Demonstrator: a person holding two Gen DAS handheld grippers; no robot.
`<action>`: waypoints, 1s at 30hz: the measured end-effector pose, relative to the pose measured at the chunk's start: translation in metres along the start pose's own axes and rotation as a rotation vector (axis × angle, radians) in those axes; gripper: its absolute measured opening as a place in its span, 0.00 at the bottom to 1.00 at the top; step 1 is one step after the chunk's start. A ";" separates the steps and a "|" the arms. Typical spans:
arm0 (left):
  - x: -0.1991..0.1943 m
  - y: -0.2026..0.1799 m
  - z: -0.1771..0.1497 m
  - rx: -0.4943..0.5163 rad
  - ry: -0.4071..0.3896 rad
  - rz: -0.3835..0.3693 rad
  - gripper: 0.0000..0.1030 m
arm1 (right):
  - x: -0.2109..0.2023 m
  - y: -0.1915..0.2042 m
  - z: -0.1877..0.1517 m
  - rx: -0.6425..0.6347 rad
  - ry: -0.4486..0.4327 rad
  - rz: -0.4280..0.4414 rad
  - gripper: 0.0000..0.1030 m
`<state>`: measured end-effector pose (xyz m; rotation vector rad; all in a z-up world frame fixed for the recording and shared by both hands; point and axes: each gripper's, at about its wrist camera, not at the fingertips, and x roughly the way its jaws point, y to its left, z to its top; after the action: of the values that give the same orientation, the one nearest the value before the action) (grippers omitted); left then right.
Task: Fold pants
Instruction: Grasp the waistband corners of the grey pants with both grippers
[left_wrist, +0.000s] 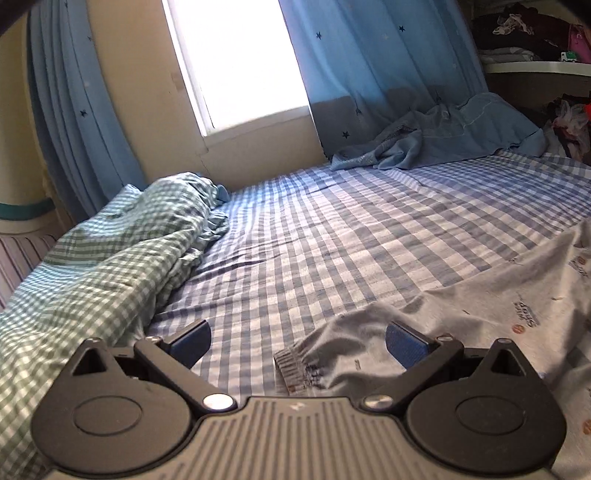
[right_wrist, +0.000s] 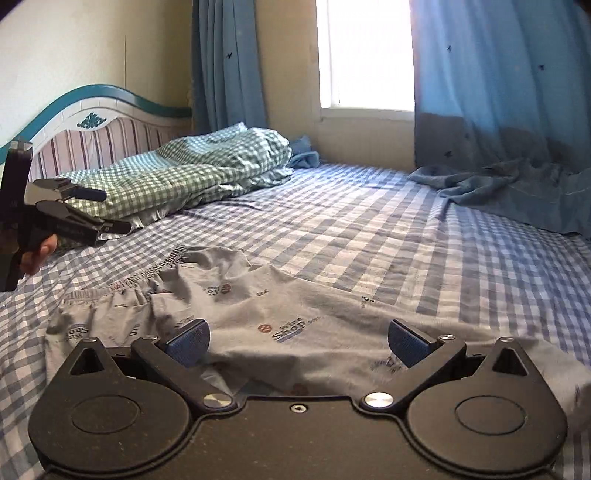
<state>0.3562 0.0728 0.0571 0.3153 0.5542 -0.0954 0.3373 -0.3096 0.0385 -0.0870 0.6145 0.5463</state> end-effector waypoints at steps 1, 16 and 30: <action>0.023 0.009 0.005 0.007 0.022 -0.034 1.00 | 0.018 -0.016 0.008 -0.006 0.035 0.012 0.99; 0.179 0.006 0.000 0.265 0.275 -0.355 0.65 | 0.158 -0.096 0.036 -0.154 0.359 0.189 0.58; 0.146 -0.017 0.014 0.272 0.227 -0.045 0.00 | 0.146 -0.053 0.054 -0.331 0.205 -0.072 0.01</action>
<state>0.4833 0.0513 -0.0140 0.5837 0.7758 -0.1811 0.4918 -0.2748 -0.0043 -0.4806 0.7127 0.5693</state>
